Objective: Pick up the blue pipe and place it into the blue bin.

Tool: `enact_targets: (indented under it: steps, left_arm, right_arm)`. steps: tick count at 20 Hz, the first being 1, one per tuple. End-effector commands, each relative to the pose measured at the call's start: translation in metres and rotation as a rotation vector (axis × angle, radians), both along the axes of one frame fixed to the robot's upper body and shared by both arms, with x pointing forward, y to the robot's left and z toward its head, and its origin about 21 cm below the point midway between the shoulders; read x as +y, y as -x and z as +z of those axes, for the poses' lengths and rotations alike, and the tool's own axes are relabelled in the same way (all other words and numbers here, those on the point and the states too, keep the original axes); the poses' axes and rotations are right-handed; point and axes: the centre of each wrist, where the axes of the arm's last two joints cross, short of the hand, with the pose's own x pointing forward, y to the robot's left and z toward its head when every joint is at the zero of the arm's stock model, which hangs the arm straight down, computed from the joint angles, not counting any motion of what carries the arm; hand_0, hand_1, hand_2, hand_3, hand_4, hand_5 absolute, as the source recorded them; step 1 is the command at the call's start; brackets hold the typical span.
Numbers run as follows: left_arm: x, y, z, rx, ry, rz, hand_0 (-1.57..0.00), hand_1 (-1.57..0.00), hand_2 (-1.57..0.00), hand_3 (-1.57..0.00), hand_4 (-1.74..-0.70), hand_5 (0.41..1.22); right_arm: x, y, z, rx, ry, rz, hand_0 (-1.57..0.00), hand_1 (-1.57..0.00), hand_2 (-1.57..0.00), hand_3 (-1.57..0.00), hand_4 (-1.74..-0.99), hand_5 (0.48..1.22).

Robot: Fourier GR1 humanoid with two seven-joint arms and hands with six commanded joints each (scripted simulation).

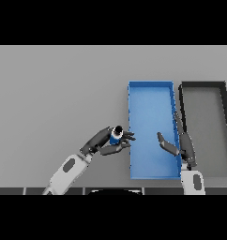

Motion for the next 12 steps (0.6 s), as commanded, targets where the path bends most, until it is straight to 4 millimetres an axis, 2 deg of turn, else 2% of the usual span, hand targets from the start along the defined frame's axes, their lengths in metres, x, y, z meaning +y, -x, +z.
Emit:
enact_targets:
  steps: [1, 3, 4, 5, 8, 10, 12]
  left_arm:
    - [0.001, -0.001, -0.001, 0.004, -0.016, 0.005, -1.57, -1.57, -1.57, -1.57, -1.47, 1.220]
    - [-0.002, 0.001, -0.004, 0.007, -0.016, -0.001, -1.57, -1.57, -1.57, -1.57, -1.47, 1.220]
    - [-0.003, 0.002, 0.001, -0.004, -0.015, -0.001, -1.57, -1.57, -1.57, -1.57, -1.47, 1.220]
    - [-0.003, 0.001, -0.003, 0.005, -0.026, 0.002, -1.57, -1.57, -1.57, -1.57, -1.47, 1.220]
    - [-0.006, 0.002, -0.004, -0.001, -0.012, -0.007, -1.57, -1.57, -1.57, -1.57, -1.47, 1.220]
    - [-0.007, -0.002, -0.003, 0.002, -0.018, -0.001, -1.57, -1.57, -1.57, -1.57, -1.47, 1.221]
    - [-0.005, -0.001, -0.003, -0.001, -0.009, -0.010, -1.57, -1.57, -1.57, -1.57, -1.47, 1.221]
  right_arm:
    - [0.001, 0.000, 0.000, 0.001, -0.006, -0.002, 0.00, 0.00, 0.00, 0.00, -1.141, 0.643]
    - [0.003, 0.001, 0.000, 0.000, -0.012, -0.003, 0.00, 0.00, 0.00, 0.00, -1.138, 0.643]
    - [0.005, 0.002, 0.001, 0.000, -0.014, -0.002, 0.00, 0.00, 0.00, 0.00, -1.166, 0.643]
    - [0.006, 0.002, 0.002, -0.005, -0.013, -0.002, 0.00, 0.00, 0.00, 0.00, -1.188, 0.643]
    - [0.007, 0.000, 0.007, -0.035, -0.027, 0.014, 0.00, 0.00, -0.02, 0.00, -1.187, 0.642]
    - [0.005, 0.001, 0.017, -0.079, -0.183, 0.133, 0.00, -0.01, -0.07, 0.00, -1.198, 0.641]
    - [0.000, -0.002, 0.038, -0.050, -0.254, 0.259, 0.00, -0.03, -0.11, 0.00, -1.209, 0.609]
